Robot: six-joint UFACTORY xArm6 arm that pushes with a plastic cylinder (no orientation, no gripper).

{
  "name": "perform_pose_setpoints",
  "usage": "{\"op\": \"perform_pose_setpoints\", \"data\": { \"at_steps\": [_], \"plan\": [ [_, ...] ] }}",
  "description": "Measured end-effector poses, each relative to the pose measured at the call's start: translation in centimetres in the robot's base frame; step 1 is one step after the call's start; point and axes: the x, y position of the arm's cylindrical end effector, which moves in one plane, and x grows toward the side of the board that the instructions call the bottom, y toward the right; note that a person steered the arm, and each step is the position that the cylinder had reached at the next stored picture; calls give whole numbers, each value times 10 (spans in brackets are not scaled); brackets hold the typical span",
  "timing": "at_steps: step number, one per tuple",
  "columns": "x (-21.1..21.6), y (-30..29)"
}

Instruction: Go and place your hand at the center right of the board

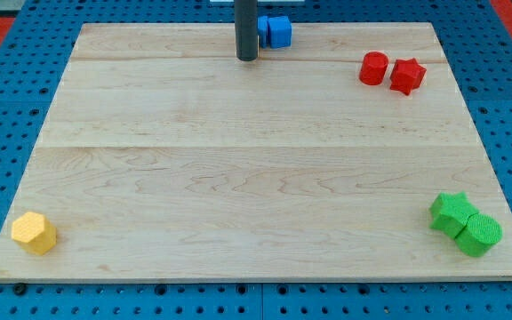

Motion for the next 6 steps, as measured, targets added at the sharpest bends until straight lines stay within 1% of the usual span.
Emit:
{"op": "perform_pose_setpoints", "data": {
  "at_steps": [1,2,3,4,5,6],
  "plan": [
    [27,12],
    [76,38],
    [125,90],
    [159,159],
    [161,229],
    [142,282]
  ]
}}
